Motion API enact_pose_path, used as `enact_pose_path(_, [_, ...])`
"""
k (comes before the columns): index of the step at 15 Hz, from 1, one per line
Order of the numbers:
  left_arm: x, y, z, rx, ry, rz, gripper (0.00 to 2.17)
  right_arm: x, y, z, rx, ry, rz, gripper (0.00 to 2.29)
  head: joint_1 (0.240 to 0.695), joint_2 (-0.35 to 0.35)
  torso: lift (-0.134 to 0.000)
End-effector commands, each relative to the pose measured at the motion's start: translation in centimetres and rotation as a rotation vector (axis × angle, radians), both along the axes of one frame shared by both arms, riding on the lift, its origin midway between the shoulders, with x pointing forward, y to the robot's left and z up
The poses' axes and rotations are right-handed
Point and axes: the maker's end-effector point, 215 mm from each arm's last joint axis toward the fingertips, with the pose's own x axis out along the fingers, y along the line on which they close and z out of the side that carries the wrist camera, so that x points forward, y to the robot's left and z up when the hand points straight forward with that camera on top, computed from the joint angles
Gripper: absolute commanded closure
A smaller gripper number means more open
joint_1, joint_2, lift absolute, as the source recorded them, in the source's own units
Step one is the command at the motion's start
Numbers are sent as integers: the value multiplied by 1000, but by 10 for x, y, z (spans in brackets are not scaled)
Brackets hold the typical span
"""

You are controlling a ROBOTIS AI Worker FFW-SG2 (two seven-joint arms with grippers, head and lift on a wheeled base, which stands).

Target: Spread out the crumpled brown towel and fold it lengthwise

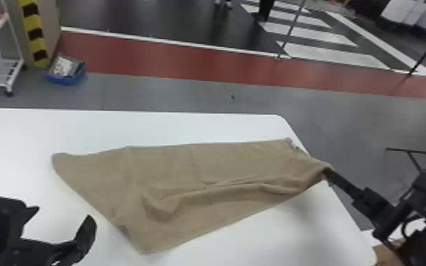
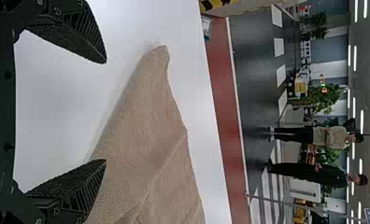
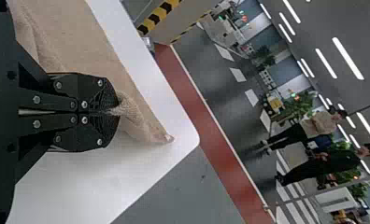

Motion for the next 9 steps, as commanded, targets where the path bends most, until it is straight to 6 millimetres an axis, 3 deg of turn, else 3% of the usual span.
enact_pose_path(1, [1,-7,3,-14,-1,-12,144,-4,21,-16,-5,25,32,1450,695,-350,-125])
enact_pose_path(3, [13,-18,7,-26,-26,-25,140,-6,31,-19,-32,31,51,1450,695,-350,-125])
enact_pose_path(5, [41,-25,-4,-18,-35,-21,228,-13,39,-18,-63,32,66,1450,695,-350,-125])
enact_pose_path(7, [57,-30,-24,9,-2,-23,542,-21,40,-18,-94,24,72,1450,695,-350,-125])
enact_pose_path(9, [44,-25,-48,60,85,-23,974,-30,34,-20,-113,20,69,1450,695,-350,-125])
